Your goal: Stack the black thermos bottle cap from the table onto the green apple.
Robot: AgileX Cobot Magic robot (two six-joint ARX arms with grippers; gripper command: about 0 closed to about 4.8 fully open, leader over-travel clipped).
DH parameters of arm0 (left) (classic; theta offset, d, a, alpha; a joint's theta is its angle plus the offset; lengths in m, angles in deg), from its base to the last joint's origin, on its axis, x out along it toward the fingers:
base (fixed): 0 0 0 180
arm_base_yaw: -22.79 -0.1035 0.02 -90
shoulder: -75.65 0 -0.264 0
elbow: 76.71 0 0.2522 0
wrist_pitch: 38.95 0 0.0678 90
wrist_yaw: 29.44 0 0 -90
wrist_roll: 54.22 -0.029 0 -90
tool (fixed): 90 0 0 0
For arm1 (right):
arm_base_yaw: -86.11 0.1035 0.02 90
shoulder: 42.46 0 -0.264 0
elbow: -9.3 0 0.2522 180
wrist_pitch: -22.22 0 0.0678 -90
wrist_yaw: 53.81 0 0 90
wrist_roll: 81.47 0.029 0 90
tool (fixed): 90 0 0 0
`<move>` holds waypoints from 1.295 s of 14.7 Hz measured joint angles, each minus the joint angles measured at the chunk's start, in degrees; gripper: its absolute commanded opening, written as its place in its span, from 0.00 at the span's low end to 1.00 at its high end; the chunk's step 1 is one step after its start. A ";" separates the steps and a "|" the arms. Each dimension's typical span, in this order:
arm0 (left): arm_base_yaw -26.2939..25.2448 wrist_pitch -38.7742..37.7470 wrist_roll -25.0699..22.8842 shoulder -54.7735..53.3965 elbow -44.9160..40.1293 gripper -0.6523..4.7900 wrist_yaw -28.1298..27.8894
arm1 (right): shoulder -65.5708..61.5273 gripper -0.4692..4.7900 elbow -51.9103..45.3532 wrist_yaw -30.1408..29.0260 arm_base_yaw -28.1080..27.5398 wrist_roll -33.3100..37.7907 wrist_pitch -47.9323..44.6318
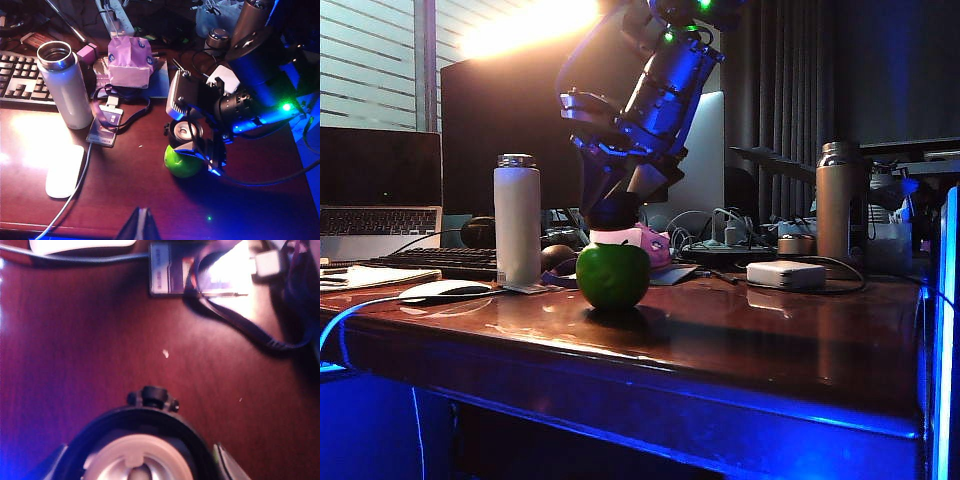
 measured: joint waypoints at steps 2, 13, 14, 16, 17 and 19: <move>0.00 0.00 0.00 0.00 0.00 0.12 0.00 | 0.00 0.70 0.00 0.00 0.00 -0.28 0.35; 0.00 0.00 0.00 0.00 0.00 0.12 0.00 | -1.18 0.70 0.00 -0.09 0.02 -1.29 0.87; 0.00 -0.02 0.00 0.00 0.00 0.12 0.00 | -1.31 0.70 0.04 -0.11 0.00 -1.29 0.81; 0.00 -0.02 0.00 0.00 0.00 0.12 0.00 | -1.40 0.71 0.13 -0.11 0.02 -1.29 0.79; 0.00 0.00 0.00 0.00 0.00 0.12 0.00 | -1.40 0.71 0.13 -0.13 0.00 -1.40 0.79; 0.00 0.00 0.00 0.00 0.00 0.12 0.00 | -1.40 0.80 0.26 -0.15 0.02 -2.60 1.25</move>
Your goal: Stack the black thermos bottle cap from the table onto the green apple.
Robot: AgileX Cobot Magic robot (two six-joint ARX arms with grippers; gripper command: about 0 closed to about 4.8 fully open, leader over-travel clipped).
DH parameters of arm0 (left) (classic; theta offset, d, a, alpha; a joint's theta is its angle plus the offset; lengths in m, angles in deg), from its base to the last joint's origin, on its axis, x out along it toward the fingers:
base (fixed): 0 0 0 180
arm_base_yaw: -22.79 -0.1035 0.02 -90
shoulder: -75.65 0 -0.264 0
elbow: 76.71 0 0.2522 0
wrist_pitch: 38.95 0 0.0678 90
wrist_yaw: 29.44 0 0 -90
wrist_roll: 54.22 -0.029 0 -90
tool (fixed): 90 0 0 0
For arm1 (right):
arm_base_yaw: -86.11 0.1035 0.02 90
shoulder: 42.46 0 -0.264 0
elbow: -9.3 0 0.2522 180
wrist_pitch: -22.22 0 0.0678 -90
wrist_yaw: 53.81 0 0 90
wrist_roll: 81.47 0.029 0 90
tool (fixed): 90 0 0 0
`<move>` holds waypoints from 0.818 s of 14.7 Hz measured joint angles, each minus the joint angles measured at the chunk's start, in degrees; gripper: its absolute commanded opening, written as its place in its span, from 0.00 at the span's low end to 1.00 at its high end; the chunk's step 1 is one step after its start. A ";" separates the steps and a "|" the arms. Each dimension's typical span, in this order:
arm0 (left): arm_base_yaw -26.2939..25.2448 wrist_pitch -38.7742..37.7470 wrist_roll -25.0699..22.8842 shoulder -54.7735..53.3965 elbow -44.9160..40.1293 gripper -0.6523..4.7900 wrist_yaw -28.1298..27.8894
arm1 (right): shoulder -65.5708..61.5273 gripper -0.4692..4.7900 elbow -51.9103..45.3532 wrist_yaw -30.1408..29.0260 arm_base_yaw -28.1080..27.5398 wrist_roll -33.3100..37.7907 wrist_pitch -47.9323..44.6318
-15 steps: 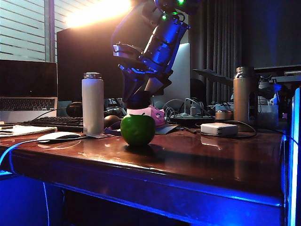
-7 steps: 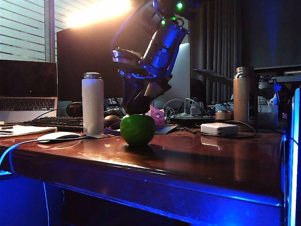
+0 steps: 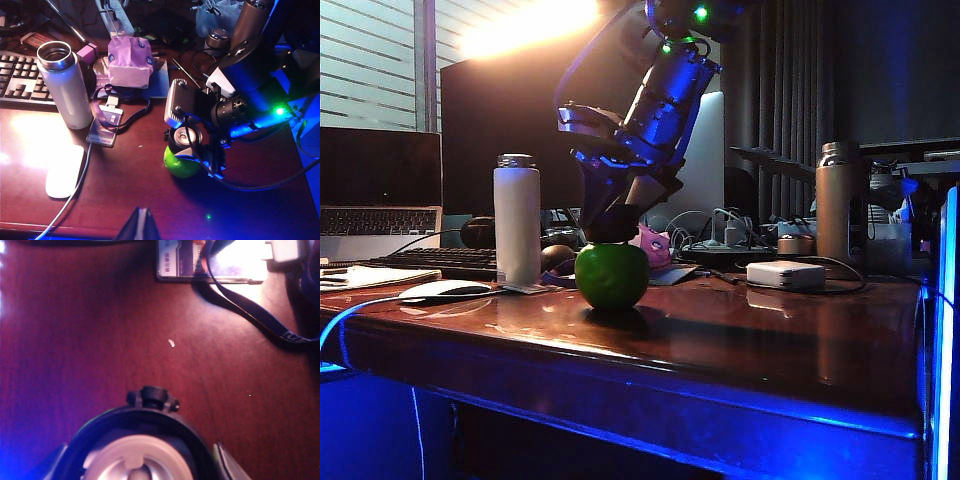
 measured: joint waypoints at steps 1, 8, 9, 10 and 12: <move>0.00 0.00 0.00 0.00 0.00 0.12 0.00 | 0.00 0.94 0.07 0.02 -0.02 -0.31 0.52; 0.00 -0.02 0.00 0.00 0.00 0.12 0.00 | -0.37 1.00 -0.07 0.20 0.00 -1.51 3.32; 0.00 0.00 0.00 0.00 0.00 0.12 0.00 | -0.37 1.00 -0.07 0.20 0.00 -1.51 3.34; 0.00 -0.02 0.00 0.02 0.00 0.12 0.00 | -0.33 1.00 -0.07 0.17 0.00 -1.57 3.34; 0.00 0.00 0.00 0.02 0.00 0.12 0.00 | 0.02 1.00 -0.07 0.20 0.00 -1.68 3.58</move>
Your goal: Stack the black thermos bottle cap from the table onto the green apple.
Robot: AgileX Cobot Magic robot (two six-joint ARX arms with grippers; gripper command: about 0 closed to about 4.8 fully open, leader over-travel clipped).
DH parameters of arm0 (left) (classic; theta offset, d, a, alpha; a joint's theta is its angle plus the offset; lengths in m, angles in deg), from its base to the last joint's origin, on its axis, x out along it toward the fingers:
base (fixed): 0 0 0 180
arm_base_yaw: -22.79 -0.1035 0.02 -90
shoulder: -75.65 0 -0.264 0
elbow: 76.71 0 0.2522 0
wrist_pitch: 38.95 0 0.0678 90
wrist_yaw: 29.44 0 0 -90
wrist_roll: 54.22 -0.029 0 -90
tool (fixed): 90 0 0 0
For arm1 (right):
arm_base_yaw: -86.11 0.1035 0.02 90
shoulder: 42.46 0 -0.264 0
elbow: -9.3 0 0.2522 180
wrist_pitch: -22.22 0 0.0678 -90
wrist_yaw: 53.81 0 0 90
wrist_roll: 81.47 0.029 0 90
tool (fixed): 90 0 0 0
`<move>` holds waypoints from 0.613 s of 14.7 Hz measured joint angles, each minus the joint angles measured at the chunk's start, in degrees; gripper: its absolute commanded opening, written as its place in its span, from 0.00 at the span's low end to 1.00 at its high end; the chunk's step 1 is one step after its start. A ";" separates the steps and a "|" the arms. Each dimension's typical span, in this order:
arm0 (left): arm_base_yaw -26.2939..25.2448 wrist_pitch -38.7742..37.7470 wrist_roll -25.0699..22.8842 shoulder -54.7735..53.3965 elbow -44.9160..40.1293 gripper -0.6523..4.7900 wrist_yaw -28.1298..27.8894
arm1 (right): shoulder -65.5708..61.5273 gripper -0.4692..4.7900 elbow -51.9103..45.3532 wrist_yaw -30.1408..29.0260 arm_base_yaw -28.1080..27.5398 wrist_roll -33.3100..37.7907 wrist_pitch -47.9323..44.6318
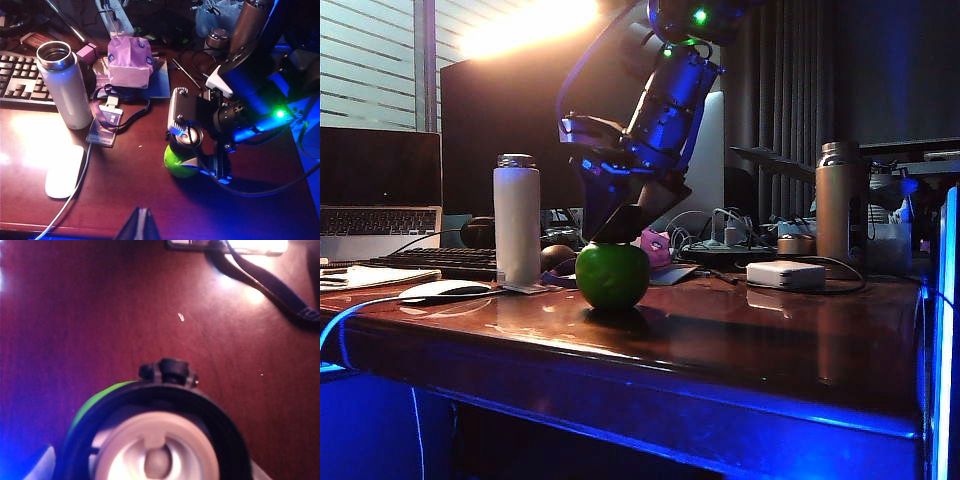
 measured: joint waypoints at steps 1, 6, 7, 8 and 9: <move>0.00 -0.02 0.00 0.00 0.00 0.12 0.00 | 0.44 1.00 0.09 -0.02 0.00 0.00 0.20; 0.00 -0.02 0.00 0.00 0.00 0.12 0.00 | 2.80 1.00 0.28 -0.02 0.00 -0.22 0.42; 0.00 -0.02 0.00 0.00 0.00 0.12 0.00 | 3.19 1.00 0.28 -0.02 0.00 -0.22 0.46; 0.00 -0.02 0.00 -0.02 0.00 0.12 0.00 | 3.93 1.00 0.26 -0.02 0.00 -0.22 0.59; 0.00 0.00 0.00 0.00 0.00 0.12 0.00 | 4.81 1.00 0.28 -0.02 0.00 -0.22 0.57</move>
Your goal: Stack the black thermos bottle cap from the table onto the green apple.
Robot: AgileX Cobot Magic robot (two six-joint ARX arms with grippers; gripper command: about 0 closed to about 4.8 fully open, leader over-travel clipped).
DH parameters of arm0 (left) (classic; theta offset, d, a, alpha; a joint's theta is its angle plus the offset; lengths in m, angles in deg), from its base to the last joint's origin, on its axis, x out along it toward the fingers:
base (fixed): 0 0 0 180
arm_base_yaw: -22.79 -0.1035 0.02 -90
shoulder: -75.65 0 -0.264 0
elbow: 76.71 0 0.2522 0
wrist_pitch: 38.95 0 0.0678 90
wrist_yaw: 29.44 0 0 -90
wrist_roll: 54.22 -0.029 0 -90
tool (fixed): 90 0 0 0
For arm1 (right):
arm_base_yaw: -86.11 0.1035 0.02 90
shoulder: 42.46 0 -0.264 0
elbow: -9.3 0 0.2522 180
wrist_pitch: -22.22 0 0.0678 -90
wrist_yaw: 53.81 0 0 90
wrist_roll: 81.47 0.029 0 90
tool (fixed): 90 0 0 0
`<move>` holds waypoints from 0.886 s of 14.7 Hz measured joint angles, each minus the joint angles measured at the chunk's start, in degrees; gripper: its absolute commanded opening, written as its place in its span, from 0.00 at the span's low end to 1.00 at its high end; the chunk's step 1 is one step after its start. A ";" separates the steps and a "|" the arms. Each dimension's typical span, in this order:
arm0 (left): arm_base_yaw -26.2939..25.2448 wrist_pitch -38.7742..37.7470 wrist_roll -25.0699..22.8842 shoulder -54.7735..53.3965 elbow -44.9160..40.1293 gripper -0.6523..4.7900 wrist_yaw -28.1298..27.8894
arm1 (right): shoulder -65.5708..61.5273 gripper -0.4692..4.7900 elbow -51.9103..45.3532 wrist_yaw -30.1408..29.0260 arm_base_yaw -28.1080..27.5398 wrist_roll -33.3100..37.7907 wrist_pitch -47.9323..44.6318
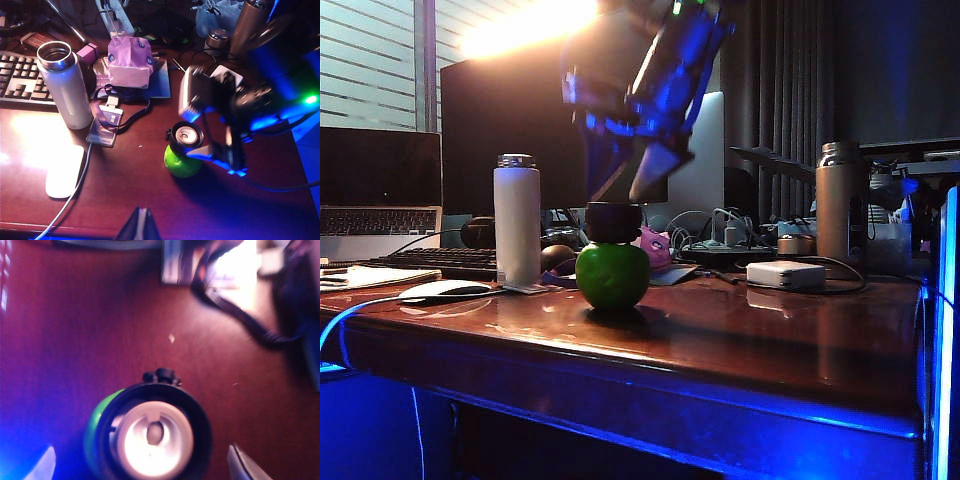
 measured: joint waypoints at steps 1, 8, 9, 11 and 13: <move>0.00 0.00 0.00 0.00 0.00 0.12 0.00 | 0.92 1.00 0.00 0.00 0.00 0.00 0.00; 1.01 0.94 0.52 -0.02 0.00 0.12 -0.02 | 17.92 0.08 -0.04 5.07 0.00 -0.42 -1.70; 1.95 1.11 1.70 -0.02 0.00 0.11 -0.02 | 22.21 0.08 -0.04 7.43 0.00 -0.20 -2.86; 6.23 1.27 2.43 0.00 0.00 0.12 -1.95 | 29.97 0.08 -0.04 10.60 0.00 -0.28 -4.76; 12.28 1.99 2.43 0.00 -0.07 0.12 -8.87 | 37.22 0.08 -0.02 12.79 0.00 -0.13 -6.47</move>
